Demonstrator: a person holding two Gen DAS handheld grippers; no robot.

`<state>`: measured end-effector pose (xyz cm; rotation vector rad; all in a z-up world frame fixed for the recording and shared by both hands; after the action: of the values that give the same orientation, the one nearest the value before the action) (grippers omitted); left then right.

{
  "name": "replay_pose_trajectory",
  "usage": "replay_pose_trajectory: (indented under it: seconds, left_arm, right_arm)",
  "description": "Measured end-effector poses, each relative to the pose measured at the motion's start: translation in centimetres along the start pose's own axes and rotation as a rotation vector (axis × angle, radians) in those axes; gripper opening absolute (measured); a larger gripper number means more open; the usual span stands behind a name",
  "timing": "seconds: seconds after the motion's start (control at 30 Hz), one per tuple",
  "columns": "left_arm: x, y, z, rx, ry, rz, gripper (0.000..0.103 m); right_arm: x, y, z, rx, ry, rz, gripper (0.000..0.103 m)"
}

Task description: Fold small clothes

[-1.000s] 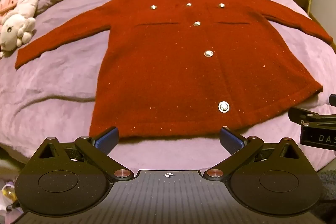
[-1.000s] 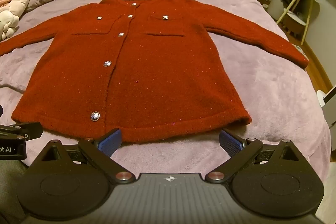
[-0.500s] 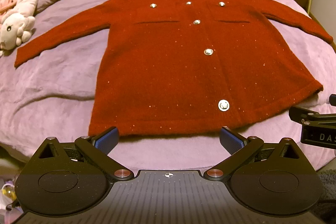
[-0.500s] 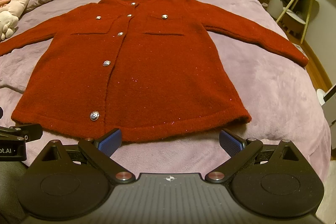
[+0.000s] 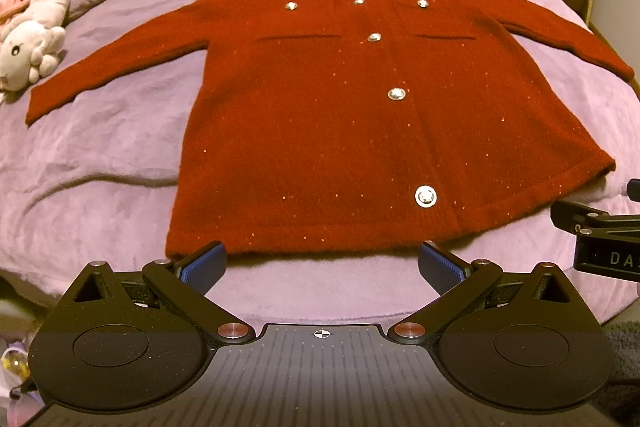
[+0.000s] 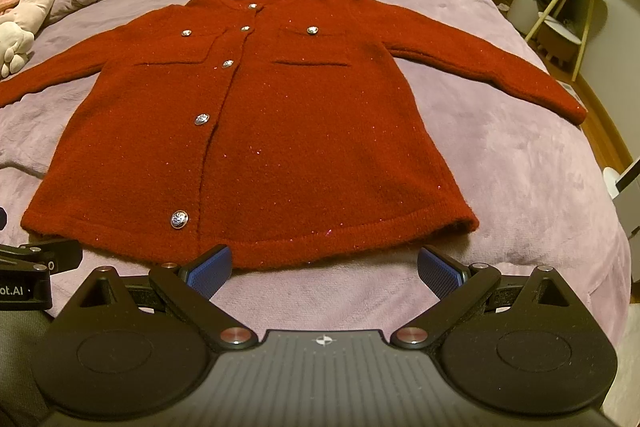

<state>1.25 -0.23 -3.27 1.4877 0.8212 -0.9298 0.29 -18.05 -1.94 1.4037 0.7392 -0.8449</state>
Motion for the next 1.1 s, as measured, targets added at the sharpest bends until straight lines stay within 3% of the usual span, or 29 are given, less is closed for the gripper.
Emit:
replay_pose_trajectory:
  seconds: [1.1]
  left_arm:
    - [0.14, -0.06, -0.13, -0.002, -0.006, -0.006, 0.103]
  right_arm:
    - [0.24, -0.17, 0.11, 0.024, 0.009, -0.004, 0.099]
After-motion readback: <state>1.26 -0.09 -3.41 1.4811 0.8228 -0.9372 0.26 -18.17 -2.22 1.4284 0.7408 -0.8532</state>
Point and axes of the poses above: each gripper's, at about its wrist camera, not at the fingertips, and x roughly the way its jaws point, z to its right, y to its top, the point moved 3 cm from there along x, roughly the way its jaws point, and after that the axes turned 3 degrees about -z, right-handed, at the moved point
